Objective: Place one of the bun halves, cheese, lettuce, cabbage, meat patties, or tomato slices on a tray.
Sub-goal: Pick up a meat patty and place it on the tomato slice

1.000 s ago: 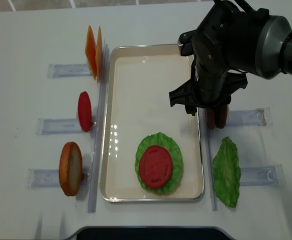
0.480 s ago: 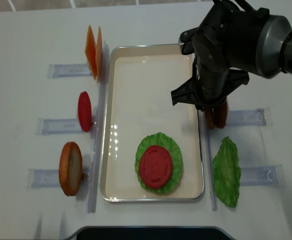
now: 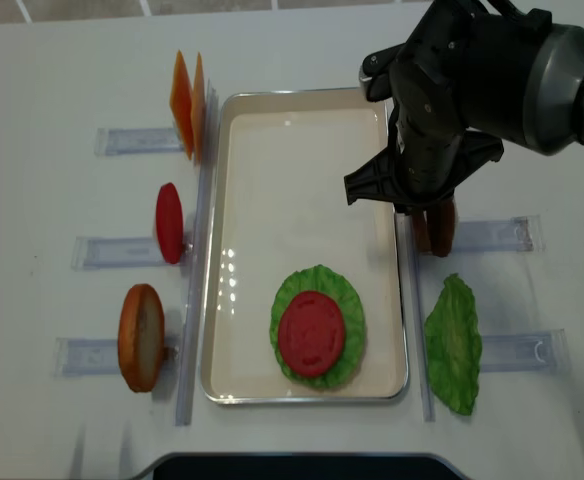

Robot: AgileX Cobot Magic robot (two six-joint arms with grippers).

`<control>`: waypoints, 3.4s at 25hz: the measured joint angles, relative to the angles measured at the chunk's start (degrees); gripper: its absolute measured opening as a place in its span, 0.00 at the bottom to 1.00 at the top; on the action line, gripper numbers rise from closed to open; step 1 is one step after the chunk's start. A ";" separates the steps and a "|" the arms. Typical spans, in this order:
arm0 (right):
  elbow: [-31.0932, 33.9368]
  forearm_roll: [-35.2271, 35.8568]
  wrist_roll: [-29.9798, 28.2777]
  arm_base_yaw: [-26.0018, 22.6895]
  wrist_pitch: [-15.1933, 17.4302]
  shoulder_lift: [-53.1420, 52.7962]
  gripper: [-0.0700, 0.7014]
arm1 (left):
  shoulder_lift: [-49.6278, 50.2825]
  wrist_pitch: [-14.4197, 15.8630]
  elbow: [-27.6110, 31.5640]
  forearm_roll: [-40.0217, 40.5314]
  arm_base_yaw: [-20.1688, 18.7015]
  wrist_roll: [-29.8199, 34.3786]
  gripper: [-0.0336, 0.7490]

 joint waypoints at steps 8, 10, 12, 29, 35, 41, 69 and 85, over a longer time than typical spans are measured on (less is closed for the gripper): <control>0.00 1.74 -0.11 0.38 0.69 -5.77 0.29 | 0.00 0.00 0.00 0.00 0.00 0.00 0.64; 0.00 2.72 -0.22 0.38 1.15 -7.67 0.29 | 0.00 0.00 0.00 0.00 0.00 0.00 0.64; 0.00 3.54 -0.29 0.38 1.75 -9.98 0.29 | 0.00 0.00 0.00 0.00 0.00 0.00 0.64; 13.31 23.39 -13.03 0.38 -7.43 -29.49 0.28 | 0.00 0.00 0.00 0.00 0.00 0.00 0.64; 24.37 43.00 -30.94 0.38 -16.52 -32.60 0.28 | 0.00 0.00 0.00 0.00 0.00 0.00 0.64; 31.47 70.02 -57.03 0.42 -24.85 -32.35 0.28 | 0.00 0.00 0.00 0.00 0.00 0.00 0.64; 32.01 86.19 -76.09 -2.60 -24.11 -15.51 0.28 | 0.00 0.00 0.00 0.05 0.00 -0.04 0.64; 31.48 92.48 -82.37 -2.65 -20.57 -12.40 0.28 | 0.00 0.00 0.00 0.05 0.00 -0.04 0.64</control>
